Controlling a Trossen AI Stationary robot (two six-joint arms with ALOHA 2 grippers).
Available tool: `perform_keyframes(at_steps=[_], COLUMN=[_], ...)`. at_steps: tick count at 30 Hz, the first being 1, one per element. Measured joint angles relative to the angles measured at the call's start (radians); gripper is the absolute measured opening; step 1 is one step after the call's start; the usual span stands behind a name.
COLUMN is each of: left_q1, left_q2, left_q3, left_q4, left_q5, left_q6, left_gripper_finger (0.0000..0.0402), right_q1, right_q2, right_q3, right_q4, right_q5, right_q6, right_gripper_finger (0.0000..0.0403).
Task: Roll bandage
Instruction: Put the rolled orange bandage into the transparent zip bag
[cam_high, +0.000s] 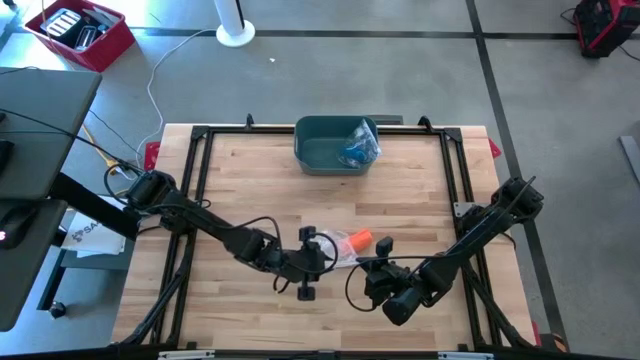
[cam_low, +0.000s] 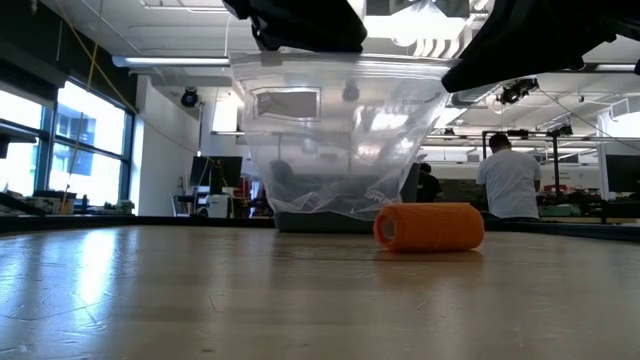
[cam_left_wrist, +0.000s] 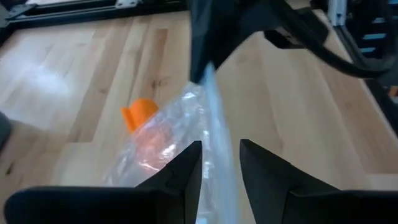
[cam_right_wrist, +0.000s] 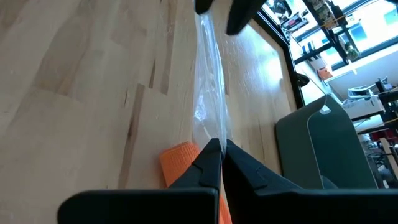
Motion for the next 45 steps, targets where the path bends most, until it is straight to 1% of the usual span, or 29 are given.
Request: perform_keyframes(at_steps=[6,14,23,27,29,31,36,39,40,44,45], left_q1=[0.0,0.0,0.012,0.025,0.03,0.036,0.036,0.036,0.033,0.005,-0.002], left_q2=[0.0,0.0,0.0,0.023,0.038,0.051,0.072,0.073,0.073,0.071,0.071], left_q3=[0.0,0.0,0.0,0.0,0.0,0.0,0.0,0.0,0.0,0.0,0.0], left_q4=[0.0,-0.011,-0.092,-0.097,-0.102,-0.102,-0.103,-0.111,-0.118,-0.182,-0.192], left_q5=[0.049,-0.028,-0.049,-0.044,-0.023,-0.014,-0.029,-0.063,-0.093,-0.305,-0.344], left_q6=[0.02,0.018,-0.034,-0.034,-0.034,-0.034,-0.044,-0.044,-0.05,-0.104,-0.122], left_gripper_finger=[0.0103,0.0103,0.01,0.0086,0.0076,0.0063,0.0023,0.0005,0.0004,0.0002,0.0002], right_q1=[0.0,0.0,0.0,0.0,0.0,0.0,0.0,0.0,-0.002,-0.03,-0.038], right_q2=[0.0,0.0,0.0,0.0,0.0,0.0,0.0,0.0,0.0,0.0,0.0], right_q3=[0.0,0.0,0.0,0.0,0.0,0.0,0.0,0.0,0.0,0.0,0.0], right_q4=[0.0,0.0,0.006,0.008,0.016,0.025,0.028,0.029,0.03,0.028,0.026], right_q5=[0.0,0.0,0.0,0.0,0.0,0.0,0.0,0.0,0.0,-0.008,-0.008], right_q6=[-0.008,-0.009,-0.011,-0.018,-0.018,-0.018,-0.025,-0.016,-0.006,0.042,0.056], right_gripper_finger=[0.0,0.0,0.0,0.0,0.0,0.0,0.0,0.0,0.0,0.0003,0.0007])
